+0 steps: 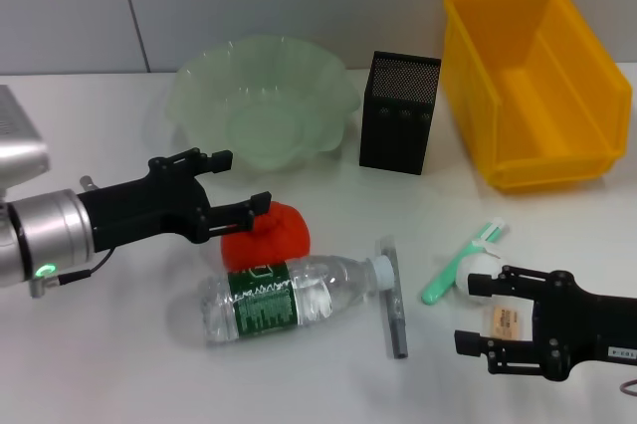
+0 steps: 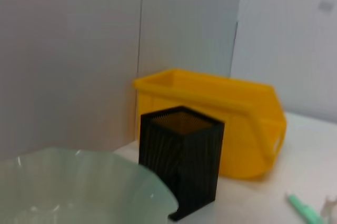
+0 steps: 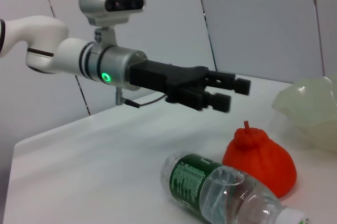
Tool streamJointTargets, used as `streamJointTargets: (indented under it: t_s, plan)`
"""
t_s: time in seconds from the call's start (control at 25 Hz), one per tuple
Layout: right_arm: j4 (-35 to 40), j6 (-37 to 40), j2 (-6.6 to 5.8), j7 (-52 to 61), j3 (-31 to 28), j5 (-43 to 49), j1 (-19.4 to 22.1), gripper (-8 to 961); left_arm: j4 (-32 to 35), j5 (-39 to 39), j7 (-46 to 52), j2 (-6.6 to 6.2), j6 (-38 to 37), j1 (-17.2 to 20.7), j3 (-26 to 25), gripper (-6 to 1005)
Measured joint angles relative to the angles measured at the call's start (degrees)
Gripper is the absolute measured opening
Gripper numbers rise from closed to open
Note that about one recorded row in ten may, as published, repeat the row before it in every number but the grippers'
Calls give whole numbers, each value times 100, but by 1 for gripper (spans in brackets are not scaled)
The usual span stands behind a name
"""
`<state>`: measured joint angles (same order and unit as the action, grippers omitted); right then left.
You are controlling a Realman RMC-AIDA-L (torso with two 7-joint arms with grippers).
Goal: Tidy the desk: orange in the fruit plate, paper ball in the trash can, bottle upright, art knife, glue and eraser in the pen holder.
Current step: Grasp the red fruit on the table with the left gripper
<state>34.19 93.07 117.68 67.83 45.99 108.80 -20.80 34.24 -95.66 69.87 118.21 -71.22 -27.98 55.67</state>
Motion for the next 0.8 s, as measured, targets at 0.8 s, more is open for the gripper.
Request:
streamJointTargets:
  t_s: [0.8]
  plan:
    - [0,-17,35,-13,-126,-8,12,749,-577,-256,20,27,921,-377,432,593]
